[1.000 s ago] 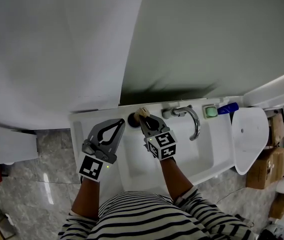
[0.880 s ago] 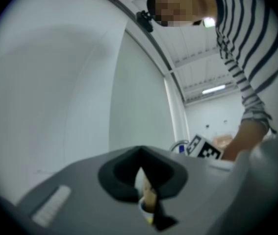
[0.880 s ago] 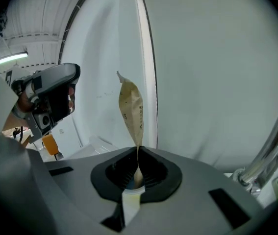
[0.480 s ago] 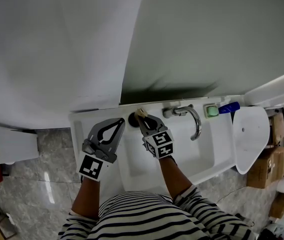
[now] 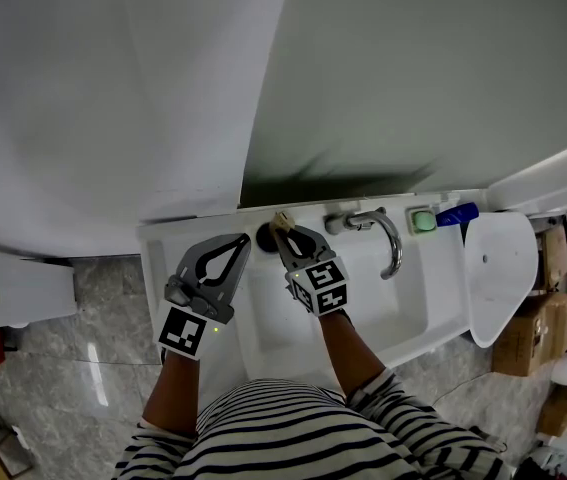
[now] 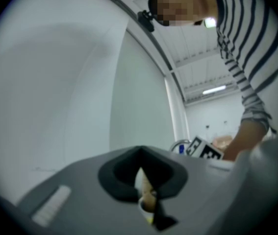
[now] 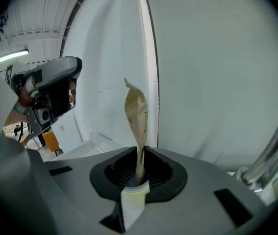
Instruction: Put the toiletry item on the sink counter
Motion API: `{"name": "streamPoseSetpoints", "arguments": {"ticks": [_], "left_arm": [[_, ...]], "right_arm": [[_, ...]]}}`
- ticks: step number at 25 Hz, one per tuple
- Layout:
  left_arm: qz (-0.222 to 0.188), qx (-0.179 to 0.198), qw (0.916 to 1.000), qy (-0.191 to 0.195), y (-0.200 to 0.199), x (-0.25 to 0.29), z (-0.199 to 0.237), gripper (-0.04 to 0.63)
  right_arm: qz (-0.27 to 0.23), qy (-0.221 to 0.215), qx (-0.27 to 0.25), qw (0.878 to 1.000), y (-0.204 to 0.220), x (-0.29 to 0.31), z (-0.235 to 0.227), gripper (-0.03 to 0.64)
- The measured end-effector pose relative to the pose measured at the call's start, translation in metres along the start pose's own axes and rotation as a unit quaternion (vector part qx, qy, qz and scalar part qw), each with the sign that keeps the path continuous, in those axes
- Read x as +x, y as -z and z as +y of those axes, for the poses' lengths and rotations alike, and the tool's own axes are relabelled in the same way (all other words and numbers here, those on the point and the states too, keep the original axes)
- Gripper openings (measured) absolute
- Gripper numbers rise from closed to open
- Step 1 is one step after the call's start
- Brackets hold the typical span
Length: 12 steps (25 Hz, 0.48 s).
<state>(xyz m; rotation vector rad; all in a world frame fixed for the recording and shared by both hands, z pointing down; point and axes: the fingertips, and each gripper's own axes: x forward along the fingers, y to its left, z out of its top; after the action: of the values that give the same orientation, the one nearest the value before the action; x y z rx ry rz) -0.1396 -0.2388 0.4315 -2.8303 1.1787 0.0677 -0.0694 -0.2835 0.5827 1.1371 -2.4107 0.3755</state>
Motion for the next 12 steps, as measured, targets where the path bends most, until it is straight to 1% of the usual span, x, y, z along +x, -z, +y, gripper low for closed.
{"name": "streamPoseSetpoints", "arguments": {"ticks": [9,12], "left_arm": [[-0.005,0.002,1.0,0.002,-0.003,0.001,-0.002,0.006],[-0.009,-0.006,0.9999,-0.001,-0.005,0.0,-0.003,0.006]], "right_arm": [[-0.005,0.015,0.001,1.0,-0.002,-0.009,-0.005,0.018],[-0.007,0.018,0.002,1.0,-0.004,-0.012,-0.005,0.021]]}}
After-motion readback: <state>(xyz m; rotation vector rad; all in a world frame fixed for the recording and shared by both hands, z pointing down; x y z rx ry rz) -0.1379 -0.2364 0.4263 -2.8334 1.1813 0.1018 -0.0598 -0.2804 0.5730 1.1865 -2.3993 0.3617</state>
